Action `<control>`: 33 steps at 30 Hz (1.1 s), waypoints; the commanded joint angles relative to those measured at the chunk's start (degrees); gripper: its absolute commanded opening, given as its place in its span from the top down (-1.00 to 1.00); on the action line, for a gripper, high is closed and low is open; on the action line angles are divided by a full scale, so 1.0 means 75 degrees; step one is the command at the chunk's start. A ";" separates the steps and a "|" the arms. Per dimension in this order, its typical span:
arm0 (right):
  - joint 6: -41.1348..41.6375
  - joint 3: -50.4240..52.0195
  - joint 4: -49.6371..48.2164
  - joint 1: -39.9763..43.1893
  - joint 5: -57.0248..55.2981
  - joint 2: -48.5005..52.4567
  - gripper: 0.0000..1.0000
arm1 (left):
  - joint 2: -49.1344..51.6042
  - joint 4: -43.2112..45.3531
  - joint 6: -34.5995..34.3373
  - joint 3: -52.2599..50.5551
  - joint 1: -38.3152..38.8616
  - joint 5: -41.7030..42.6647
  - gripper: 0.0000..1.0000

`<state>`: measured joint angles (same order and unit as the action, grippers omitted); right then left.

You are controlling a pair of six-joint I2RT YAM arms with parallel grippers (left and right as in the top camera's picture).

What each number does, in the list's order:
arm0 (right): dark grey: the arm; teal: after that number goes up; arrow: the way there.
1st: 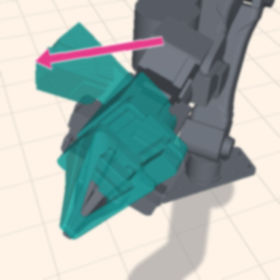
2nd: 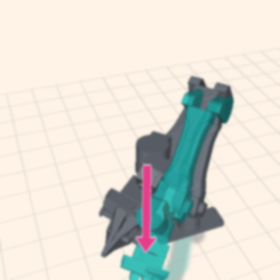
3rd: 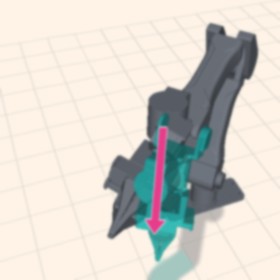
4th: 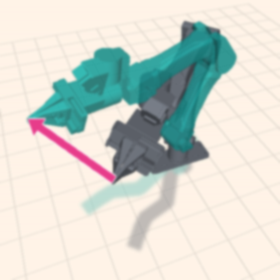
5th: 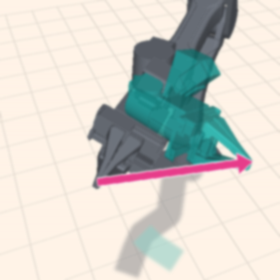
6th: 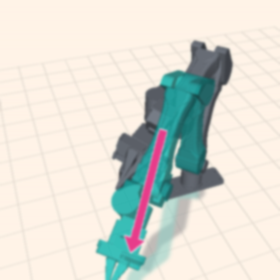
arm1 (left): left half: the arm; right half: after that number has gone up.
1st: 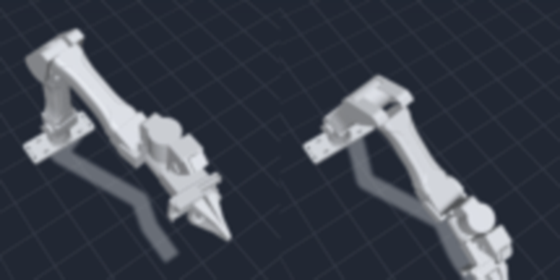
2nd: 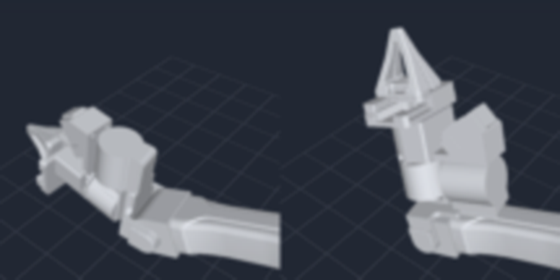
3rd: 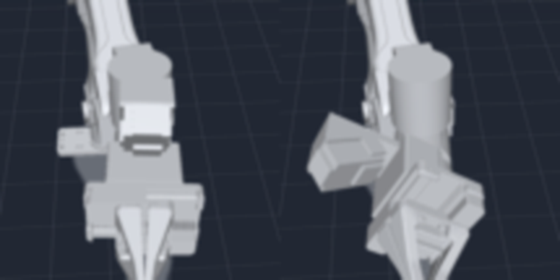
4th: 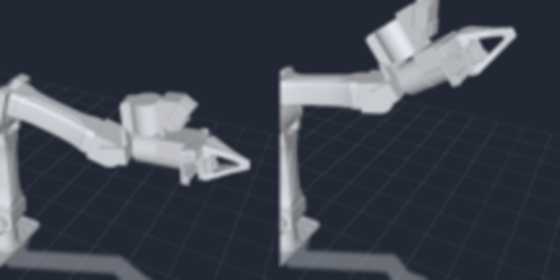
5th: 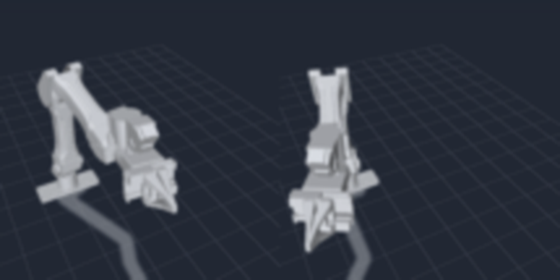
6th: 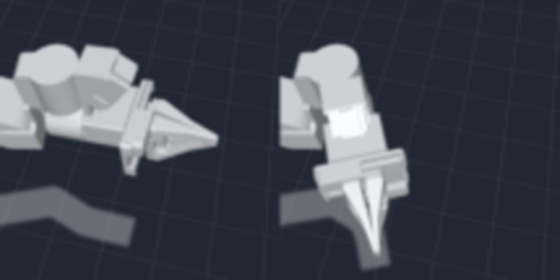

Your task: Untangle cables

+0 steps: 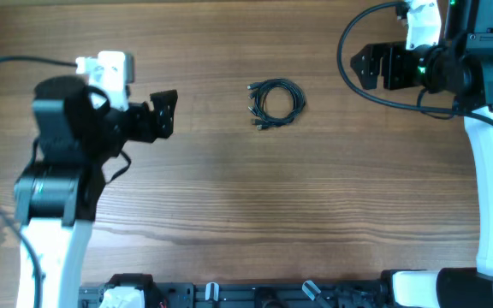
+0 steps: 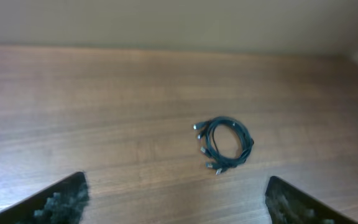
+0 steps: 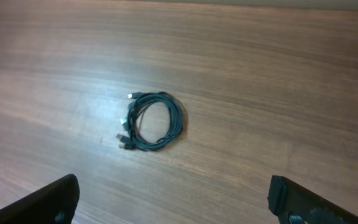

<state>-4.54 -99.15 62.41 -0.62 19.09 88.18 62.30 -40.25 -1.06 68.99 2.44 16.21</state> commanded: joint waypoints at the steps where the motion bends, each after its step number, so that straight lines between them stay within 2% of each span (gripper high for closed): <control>1: -0.0423 -0.0184 0.0079 0.0029 0.0265 -0.0073 -0.72 | 0.1017 0.0131 0.0041 0.0052 -0.0032 0.0332 -0.49; 2: -0.0388 -0.0184 0.0085 0.0029 0.0023 -0.0073 -0.22 | 0.1343 0.0242 -0.0099 0.0052 0.0023 0.0326 -0.45; 3: -0.0382 -0.0184 0.0085 0.0029 -0.0175 -0.0073 -0.19 | 0.1609 0.0323 -0.0125 0.0052 0.0082 0.0353 -0.50; 4: -0.0382 -0.0184 0.0090 0.0029 -0.0265 -0.0070 -0.72 | 0.1743 0.0350 -0.0119 0.0052 0.0131 0.0356 -0.84; 5: -0.0382 -0.0184 0.0087 0.0029 -0.0396 -0.0070 -0.80 | 0.1909 0.0423 -0.0114 0.0052 0.0207 0.0356 -1.00; 6: -0.0382 -0.0184 0.0093 0.0029 -0.0638 -0.0070 -0.99 | 0.2113 0.0562 -0.0096 0.0052 0.0353 0.0408 -1.00; 9: -0.0382 -0.0184 0.0149 0.0029 -0.0764 -0.0073 -1.00 | 0.2451 0.1241 0.0382 0.0052 0.0851 0.1317 -1.00; 11: -0.0353 -0.0178 0.0166 0.0029 -0.1052 -0.0070 -0.99 | 0.2757 0.1970 0.0373 0.0052 0.1335 0.1440 -1.00; 15: 0.1247 -0.0178 0.0437 0.0029 -0.2702 -0.0070 -1.00 | 0.3558 0.2556 0.0393 0.0052 0.1766 0.1437 -1.00; 18: 0.1405 -0.0178 0.0778 0.0029 -0.2769 -0.0070 -1.00 | 0.4430 0.3279 0.0487 0.0052 0.1967 0.1399 -1.00; 23: 0.1664 -0.0178 0.1276 0.0029 -0.2725 -0.0073 -0.99 | 0.5636 0.4266 0.0490 0.0052 0.2291 0.1137 -0.99; 29: 0.1673 -0.0178 0.1486 0.0029 -0.2535 -0.0073 -0.99 | 0.6443 0.4718 0.0522 0.0052 0.2853 -0.0743 -0.90; 33: 0.1620 -0.0178 0.1515 0.0029 -0.2279 -0.0073 -0.99 | 0.6816 0.4943 0.0688 0.0052 0.2993 -0.0804 -0.64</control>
<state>7.14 -99.37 73.69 -0.64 0.38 88.18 111.28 -3.97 2.63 69.08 24.47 12.40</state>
